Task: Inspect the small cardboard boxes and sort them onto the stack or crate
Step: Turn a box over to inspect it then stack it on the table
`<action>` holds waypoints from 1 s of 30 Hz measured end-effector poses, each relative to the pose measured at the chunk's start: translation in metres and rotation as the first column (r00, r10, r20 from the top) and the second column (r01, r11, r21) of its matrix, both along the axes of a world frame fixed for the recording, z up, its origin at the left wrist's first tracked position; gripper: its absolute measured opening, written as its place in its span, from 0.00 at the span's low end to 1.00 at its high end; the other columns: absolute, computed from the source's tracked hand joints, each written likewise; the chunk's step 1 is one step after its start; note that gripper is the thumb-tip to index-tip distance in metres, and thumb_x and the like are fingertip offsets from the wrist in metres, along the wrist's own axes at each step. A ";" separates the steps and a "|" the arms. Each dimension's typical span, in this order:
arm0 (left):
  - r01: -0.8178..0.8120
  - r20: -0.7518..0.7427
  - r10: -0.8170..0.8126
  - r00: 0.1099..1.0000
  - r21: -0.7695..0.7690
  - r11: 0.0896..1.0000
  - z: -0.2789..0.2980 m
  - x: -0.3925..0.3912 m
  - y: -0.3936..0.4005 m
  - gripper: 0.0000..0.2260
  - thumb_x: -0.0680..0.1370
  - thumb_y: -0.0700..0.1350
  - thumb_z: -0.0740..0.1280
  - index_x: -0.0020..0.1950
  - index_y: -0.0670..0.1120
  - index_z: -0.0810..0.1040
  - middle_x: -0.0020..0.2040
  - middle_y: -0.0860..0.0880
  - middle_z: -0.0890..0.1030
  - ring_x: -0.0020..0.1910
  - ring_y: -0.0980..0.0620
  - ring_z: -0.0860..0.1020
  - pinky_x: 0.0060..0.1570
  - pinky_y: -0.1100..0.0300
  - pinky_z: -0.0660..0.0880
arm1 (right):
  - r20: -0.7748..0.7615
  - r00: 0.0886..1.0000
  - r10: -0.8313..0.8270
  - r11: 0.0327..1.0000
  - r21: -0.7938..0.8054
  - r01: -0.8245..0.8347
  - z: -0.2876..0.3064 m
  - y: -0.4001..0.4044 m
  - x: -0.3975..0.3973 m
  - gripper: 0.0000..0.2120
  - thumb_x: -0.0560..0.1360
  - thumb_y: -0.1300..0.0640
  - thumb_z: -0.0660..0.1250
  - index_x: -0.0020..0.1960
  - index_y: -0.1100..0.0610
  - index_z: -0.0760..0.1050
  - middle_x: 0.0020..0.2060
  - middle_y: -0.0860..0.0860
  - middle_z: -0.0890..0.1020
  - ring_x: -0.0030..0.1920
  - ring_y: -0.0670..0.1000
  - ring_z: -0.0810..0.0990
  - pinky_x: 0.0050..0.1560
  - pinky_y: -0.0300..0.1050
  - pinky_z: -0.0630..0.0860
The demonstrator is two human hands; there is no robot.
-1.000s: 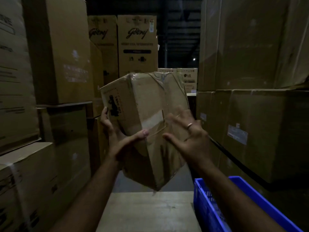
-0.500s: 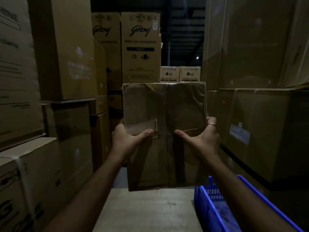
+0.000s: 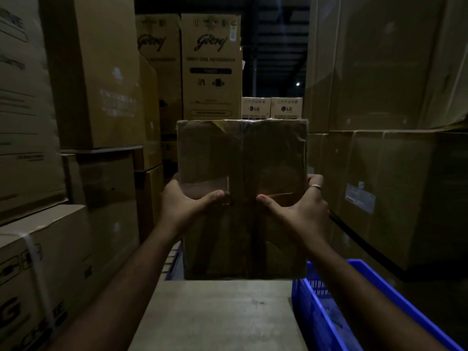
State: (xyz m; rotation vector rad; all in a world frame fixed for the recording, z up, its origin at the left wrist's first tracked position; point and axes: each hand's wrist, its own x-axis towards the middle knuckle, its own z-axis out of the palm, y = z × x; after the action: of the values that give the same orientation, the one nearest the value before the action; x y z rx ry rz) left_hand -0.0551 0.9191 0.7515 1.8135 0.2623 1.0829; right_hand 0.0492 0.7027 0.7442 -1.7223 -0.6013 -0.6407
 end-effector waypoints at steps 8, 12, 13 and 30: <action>-0.001 0.218 0.057 0.974 -0.247 0.969 0.005 -0.014 0.030 0.37 0.54 0.60 0.82 0.59 0.47 0.79 0.53 0.48 0.84 0.51 0.47 0.84 0.45 0.54 0.81 | -0.044 0.726 0.687 0.714 0.229 -0.661 0.007 -0.025 0.006 0.21 0.80 0.71 0.58 0.63 0.50 0.75 0.64 0.43 0.80 0.66 0.43 0.77 0.56 0.38 0.79; 0.011 0.247 0.035 0.968 -0.183 0.983 0.010 -0.013 0.038 0.39 0.57 0.63 0.77 0.63 0.51 0.71 0.57 0.47 0.81 0.53 0.49 0.82 0.45 0.58 0.79 | -0.112 0.821 0.560 0.820 -0.066 -0.569 0.006 -0.029 0.017 0.56 0.60 0.43 0.82 0.78 0.33 0.51 0.79 0.38 0.51 0.72 0.38 0.60 0.55 0.27 0.71; 0.020 0.223 0.012 0.975 -0.142 0.990 0.007 -0.011 0.040 0.39 0.58 0.63 0.76 0.64 0.50 0.70 0.56 0.48 0.80 0.50 0.51 0.82 0.41 0.61 0.78 | -0.182 0.806 0.564 0.810 -0.067 -0.582 0.006 -0.029 0.019 0.69 0.49 0.37 0.84 0.79 0.34 0.44 0.77 0.38 0.53 0.68 0.38 0.64 0.52 0.25 0.71; 0.136 -0.017 -0.136 0.991 0.034 0.990 -0.024 0.003 -0.061 0.35 0.73 0.47 0.75 0.76 0.50 0.62 0.53 0.65 0.64 0.63 0.61 0.66 0.47 0.71 0.66 | -0.019 0.981 0.195 0.979 0.057 -0.194 -0.023 0.016 0.005 0.47 0.60 0.47 0.84 0.71 0.46 0.62 0.64 0.49 0.74 0.63 0.48 0.75 0.59 0.51 0.80</action>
State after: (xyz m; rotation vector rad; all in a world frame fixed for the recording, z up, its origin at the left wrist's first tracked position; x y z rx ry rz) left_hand -0.0517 0.8581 0.7278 1.8429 0.1268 0.9847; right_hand 0.0541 0.7184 0.7210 -1.5949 -0.7187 -0.4922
